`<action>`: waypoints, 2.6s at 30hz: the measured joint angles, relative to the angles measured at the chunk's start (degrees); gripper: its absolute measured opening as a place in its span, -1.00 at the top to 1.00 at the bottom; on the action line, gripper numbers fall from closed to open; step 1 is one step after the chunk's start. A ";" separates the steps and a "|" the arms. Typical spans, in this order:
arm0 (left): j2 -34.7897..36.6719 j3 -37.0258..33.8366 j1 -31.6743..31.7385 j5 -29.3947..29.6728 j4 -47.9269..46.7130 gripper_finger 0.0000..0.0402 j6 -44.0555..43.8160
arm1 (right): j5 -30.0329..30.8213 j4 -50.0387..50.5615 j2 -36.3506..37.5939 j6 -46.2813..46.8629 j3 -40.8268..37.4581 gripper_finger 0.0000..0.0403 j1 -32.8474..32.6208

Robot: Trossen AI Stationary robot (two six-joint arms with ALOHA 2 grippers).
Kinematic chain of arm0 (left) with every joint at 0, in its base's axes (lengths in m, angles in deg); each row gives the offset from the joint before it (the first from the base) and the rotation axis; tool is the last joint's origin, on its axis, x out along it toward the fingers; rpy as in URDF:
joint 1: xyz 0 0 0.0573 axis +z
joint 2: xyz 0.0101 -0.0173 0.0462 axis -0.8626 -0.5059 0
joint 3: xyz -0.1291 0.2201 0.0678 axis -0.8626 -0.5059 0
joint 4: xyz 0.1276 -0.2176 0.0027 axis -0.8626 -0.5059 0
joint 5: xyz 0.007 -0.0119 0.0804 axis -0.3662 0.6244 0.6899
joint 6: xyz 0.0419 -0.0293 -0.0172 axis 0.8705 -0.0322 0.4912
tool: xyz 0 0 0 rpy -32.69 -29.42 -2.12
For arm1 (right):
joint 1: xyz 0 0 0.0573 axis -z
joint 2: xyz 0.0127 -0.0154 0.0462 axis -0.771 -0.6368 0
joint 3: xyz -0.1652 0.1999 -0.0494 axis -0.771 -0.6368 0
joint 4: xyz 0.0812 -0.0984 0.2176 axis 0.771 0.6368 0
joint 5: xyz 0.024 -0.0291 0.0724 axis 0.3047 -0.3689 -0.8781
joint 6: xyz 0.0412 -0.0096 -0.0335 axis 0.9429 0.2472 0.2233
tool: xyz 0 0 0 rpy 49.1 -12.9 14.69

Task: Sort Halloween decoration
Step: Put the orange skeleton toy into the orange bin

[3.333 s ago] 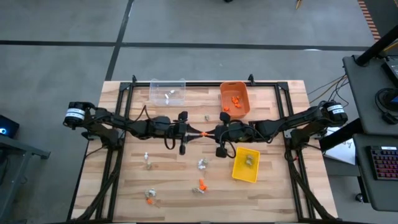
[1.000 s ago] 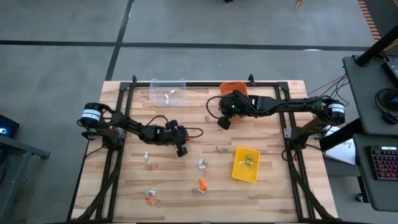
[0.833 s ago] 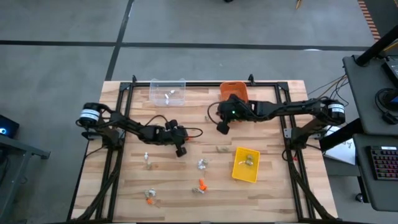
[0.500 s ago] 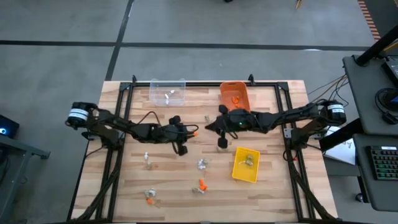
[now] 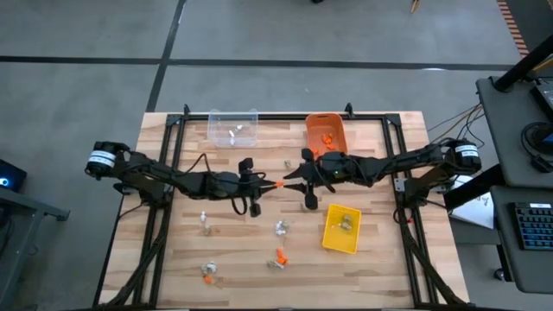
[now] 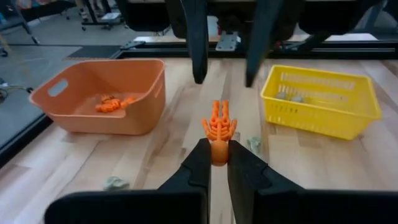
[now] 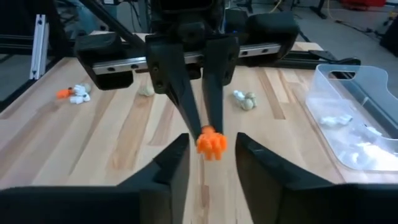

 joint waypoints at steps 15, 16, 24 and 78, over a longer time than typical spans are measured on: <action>-1.15 0.23 -0.06 2.33 6.39 0.97 1.03 | -0.47 -1.20 0.00 -1.14 0.00 0.16 0.04; -1.33 0.23 -0.04 2.32 6.69 0.97 1.04 | -0.46 -1.57 0.00 -1.15 0.00 0.16 0.06; -2.25 0.23 -0.04 2.28 8.68 0.97 1.04 | 1.81 -1.72 0.00 -1.92 0.44 0.25 0.09; -2.65 0.25 -0.04 2.36 0.57 -0.04 -5.66 | 28.15 37.96 0.48 10.23 7.43 0.94 18.61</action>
